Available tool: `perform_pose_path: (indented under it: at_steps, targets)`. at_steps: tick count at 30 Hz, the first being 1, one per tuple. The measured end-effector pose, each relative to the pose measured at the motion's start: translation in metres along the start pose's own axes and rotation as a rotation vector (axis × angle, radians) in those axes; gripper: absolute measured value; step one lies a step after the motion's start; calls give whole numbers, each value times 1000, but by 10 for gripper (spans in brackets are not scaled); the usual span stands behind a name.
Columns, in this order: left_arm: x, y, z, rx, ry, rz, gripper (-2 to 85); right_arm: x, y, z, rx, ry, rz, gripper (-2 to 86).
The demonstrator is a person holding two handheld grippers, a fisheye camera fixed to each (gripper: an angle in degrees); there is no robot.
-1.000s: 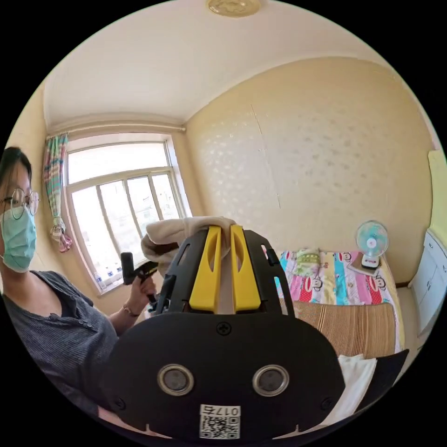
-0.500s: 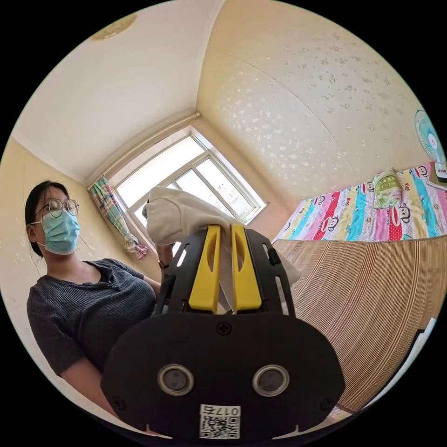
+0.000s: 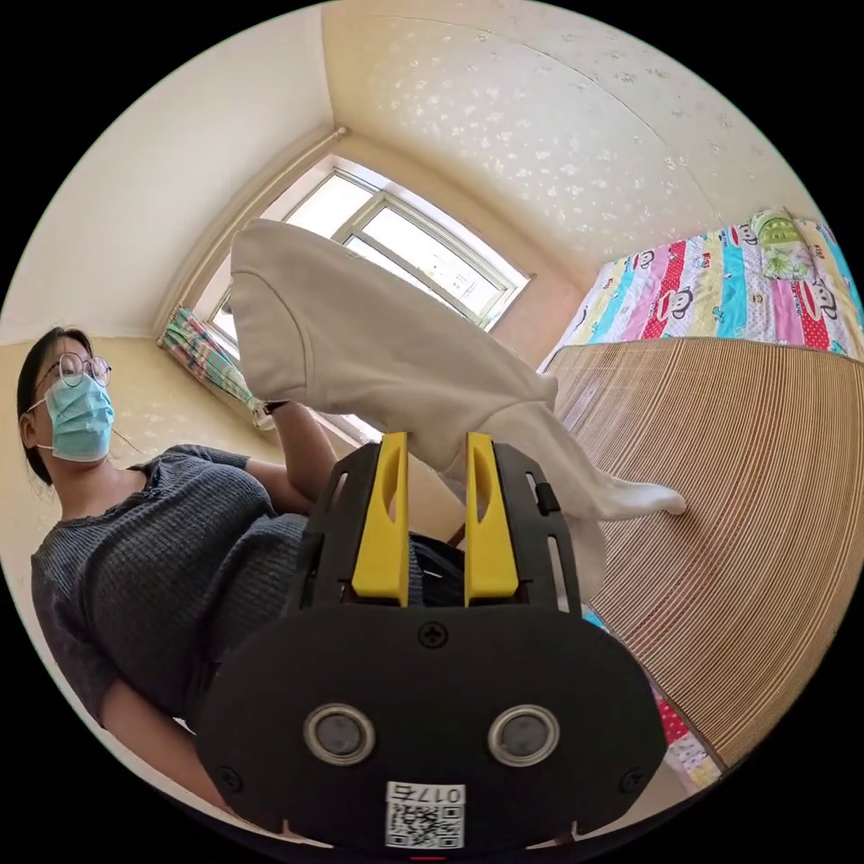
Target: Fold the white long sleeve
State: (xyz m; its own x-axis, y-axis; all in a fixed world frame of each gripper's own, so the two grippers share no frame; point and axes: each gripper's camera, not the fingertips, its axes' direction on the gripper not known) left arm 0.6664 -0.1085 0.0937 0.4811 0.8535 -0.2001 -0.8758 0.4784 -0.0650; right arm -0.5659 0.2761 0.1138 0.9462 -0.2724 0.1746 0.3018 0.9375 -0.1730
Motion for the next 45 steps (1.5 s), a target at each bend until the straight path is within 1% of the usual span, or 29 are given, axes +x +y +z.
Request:
perform_pose_path:
  at_steps: [3, 7, 9, 11, 15, 16, 19, 21, 25, 27, 28, 29, 31, 32, 33, 34, 36, 37, 39, 40, 42, 44, 45]
  targets:
    - [-7, 2, -7, 10, -9, -26, 39, -10, 3, 13, -32, 82, -13, 117]
    - [-17, 5, -13, 19, -21, -58, 39, -27, -4, 27, -52, 68, -40, 119]
    - [-20, 6, -16, 21, -29, -70, 39, -44, -9, 37, -73, 139, -69, 78]
    - [-25, 7, -23, 25, -43, -87, 40, -59, -9, 36, -53, 173, -116, 31]
    - [-33, 11, -42, 42, -66, -118, 40, -80, -10, 3, 68, 216, -150, 19]
    - [-35, 12, -48, 51, -70, -122, 40, -82, -11, 0, 69, 226, -156, 20]
    - [-33, 16, -56, 64, -89, -120, 40, -97, -14, 10, -8, 262, -196, 39]
    - [-30, 17, -56, 67, -114, -115, 40, -117, -10, 41, -80, 290, -235, 98]
    - [-17, 20, -52, 94, -187, -98, 39, -155, 1, 106, -197, 383, -330, 162]
    - [-9, 21, -52, 117, -216, -83, 39, -170, 6, 146, -285, 479, -351, 169]
    - [-5, 21, -54, 131, -220, -71, 39, -171, 6, 153, -304, 506, -346, 167]
    - [-2, 21, -58, 144, -208, -60, 39, -169, 5, 162, -325, 552, -320, 156]
    - [1, 21, -66, 151, -186, -43, 40, -162, 5, 166, -314, 569, -281, 113]
    - [1, 20, -72, 145, -183, -37, 40, -159, 4, 162, -300, 581, -264, 67]
    - [0, 20, -76, 140, -187, -36, 40, -159, 0, 151, -249, 609, -223, 54]
    - [-2, 19, -86, 133, -203, -36, 40, -159, -2, 142, -211, 629, -200, 48]
    - [-9, 20, -105, 140, -235, -38, 39, -162, -9, 93, -27, 700, -125, 38]
    - [-15, 21, -120, 149, -246, -40, 39, -162, -11, 79, 24, 694, -105, 36]
    - [-29, 24, -143, 158, -266, -63, 39, -166, -16, 20, 219, 583, -34, 31]
    - [-38, 26, -157, 140, -271, -65, 39, -169, -16, 7, 256, 550, -32, 30]
    - [-52, 30, -171, 73, -262, -36, 39, -194, -13, -33, 372, 420, -124, 27]
    - [-77, 46, -181, -104, -213, 64, 40, -210, -6, -51, 403, 361, -210, 25]
    - [-88, 53, -185, -143, -193, 43, 40, -214, 1, -62, 425, 333, -222, 24]
